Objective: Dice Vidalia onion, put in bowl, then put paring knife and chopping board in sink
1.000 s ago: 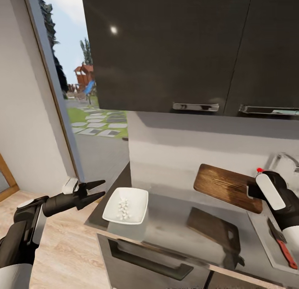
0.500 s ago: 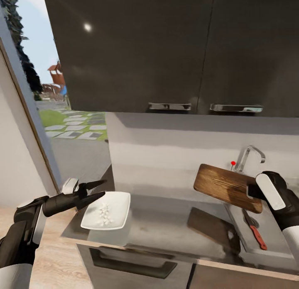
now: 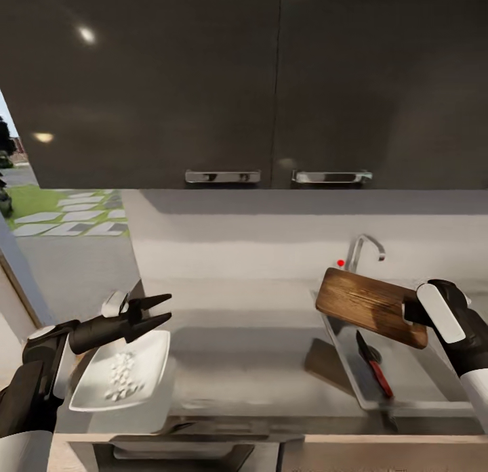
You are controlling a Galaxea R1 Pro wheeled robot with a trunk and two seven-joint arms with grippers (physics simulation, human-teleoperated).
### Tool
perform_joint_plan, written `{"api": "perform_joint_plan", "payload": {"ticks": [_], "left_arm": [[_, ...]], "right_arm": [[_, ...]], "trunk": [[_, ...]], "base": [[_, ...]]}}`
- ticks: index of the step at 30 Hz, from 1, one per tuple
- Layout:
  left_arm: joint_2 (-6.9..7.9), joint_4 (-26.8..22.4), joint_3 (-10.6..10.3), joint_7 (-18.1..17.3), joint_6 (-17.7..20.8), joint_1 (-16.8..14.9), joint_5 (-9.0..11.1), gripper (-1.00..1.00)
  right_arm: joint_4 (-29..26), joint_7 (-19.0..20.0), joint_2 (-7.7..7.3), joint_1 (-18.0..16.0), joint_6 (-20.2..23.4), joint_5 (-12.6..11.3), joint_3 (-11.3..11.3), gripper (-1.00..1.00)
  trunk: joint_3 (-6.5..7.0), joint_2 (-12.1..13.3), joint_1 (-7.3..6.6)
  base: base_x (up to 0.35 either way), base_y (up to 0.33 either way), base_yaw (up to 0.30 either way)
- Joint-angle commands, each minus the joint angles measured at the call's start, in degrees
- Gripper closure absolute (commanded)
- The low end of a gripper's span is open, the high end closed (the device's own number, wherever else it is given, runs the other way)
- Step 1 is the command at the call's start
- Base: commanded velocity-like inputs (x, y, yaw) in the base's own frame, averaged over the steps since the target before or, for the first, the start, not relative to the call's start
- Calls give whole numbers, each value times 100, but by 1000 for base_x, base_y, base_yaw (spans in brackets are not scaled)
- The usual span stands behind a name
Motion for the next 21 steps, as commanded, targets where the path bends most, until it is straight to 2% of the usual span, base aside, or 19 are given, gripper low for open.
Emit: {"api": "perform_joint_plan", "payload": {"ticks": [1, 21], "left_arm": [[3, -2, 2, -21, 60, -2, 2, -100], [4, -2, 3, -21, 60, -2, 2, -100]], "right_arm": [[-2, -58, -4, -9, 16, -41, 16, 100], [0, -58, 9, -9, 9, -41, 49, 100]], "trunk": [[-10, -12, 3], [-10, -12, 3]], "base": [[1, -1, -285], [27, -24, -275]]}}
